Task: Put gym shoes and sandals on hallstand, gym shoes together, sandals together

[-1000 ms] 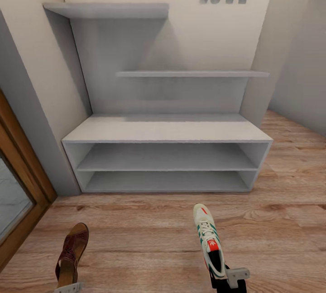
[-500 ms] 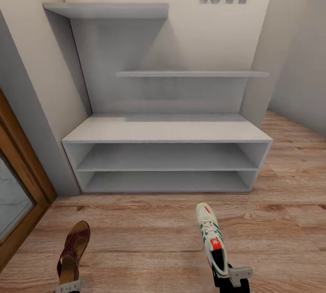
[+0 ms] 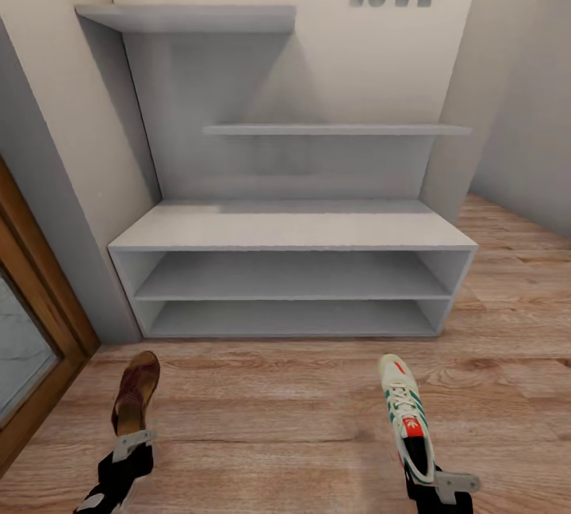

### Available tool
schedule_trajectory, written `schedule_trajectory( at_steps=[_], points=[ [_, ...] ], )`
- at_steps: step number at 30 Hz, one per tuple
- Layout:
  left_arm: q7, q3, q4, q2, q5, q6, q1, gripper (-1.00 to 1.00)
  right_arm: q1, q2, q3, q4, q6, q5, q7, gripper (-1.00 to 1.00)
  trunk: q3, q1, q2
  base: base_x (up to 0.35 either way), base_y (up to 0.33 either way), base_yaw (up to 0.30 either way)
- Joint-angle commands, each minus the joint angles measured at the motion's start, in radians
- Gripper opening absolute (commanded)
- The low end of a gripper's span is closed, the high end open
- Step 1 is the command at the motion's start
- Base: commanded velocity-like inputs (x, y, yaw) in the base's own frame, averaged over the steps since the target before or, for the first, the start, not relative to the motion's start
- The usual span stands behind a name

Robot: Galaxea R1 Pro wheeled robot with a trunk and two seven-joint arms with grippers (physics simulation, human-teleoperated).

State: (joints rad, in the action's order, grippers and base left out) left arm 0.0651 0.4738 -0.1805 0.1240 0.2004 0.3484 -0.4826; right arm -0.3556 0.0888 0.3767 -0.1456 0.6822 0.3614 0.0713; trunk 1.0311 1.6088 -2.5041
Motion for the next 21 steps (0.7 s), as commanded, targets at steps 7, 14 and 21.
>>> schedule_trajectory(
  at_steps=[7, 14, 21],
  points=[
    [-0.164, -0.002, 0.001, -0.040, 0.081, -0.116, -0.146, -1.00, 0.000, 0.003, 0.019, 0.004, 0.001, 0.002, 0.012, -1.00, 0.001, 0.000, 0.000, 0.000, 0.000, 0.000],
    [-0.183, -0.012, 0.000, -0.072, 0.207, -0.314, -0.269, -1.00, 0.000, 0.003, 0.020, 0.006, 0.000, 0.001, 0.013, -1.00, 0.001, 0.000, 0.000, 0.000, 0.000, 0.000],
    [-0.130, -0.016, 0.001, -0.078, 0.241, -0.523, -0.421, -1.00, 0.000, 0.002, 0.018, 0.007, 0.001, 0.001, 0.012, -1.00, 0.001, 0.000, 0.000, 0.000, 0.000, 0.000]
  ],
)
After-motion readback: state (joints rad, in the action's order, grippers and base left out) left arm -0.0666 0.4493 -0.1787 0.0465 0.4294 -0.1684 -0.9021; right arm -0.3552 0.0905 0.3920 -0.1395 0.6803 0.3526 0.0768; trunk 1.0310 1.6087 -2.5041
